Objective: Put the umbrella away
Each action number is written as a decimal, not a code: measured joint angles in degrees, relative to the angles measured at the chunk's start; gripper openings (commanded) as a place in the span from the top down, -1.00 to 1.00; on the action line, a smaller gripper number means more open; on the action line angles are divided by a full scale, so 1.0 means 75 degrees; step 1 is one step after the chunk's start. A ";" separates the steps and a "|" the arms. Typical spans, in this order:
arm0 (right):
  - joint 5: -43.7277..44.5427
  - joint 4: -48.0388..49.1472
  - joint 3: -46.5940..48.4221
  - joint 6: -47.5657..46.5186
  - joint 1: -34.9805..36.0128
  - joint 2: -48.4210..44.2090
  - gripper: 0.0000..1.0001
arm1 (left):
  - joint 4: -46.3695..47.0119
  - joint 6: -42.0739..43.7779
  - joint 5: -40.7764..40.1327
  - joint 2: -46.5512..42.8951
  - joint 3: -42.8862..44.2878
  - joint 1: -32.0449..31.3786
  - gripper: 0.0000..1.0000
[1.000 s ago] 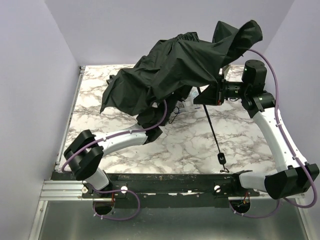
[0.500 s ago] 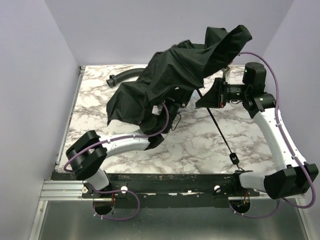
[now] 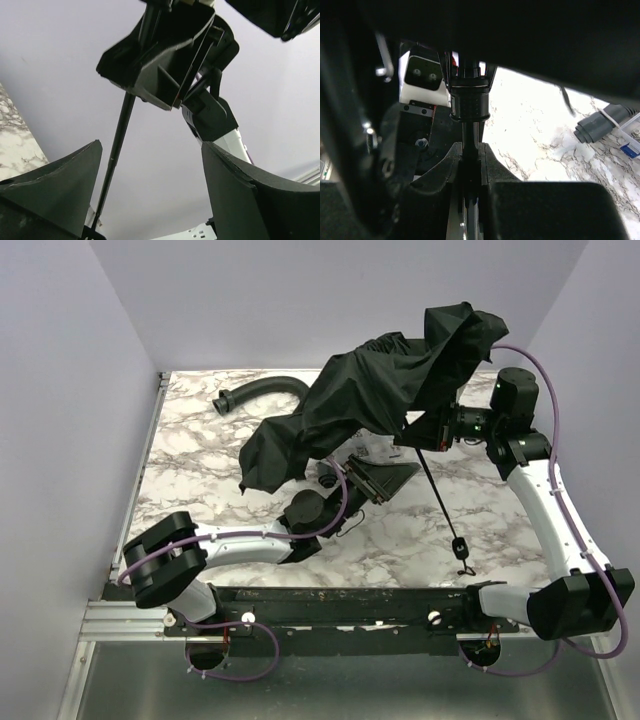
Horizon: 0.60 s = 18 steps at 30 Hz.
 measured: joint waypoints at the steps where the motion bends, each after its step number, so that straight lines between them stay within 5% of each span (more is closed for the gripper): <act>1: 0.0000 0.0006 -0.0017 0.0000 0.0000 -0.0012 0.99 | -0.0035 0.0006 -0.0006 -0.0055 0.0000 0.0012 -0.69; 9: -0.0020 0.0006 -0.0192 -0.0090 0.0003 -0.0242 0.99 | -0.0801 0.0481 -0.1029 -0.0673 0.0012 0.0172 -0.74; 18: -0.0044 0.0064 -0.0283 -0.0105 0.0000 -0.0306 0.99 | -0.1040 0.1425 -0.2014 -0.0557 0.0860 0.0516 -0.50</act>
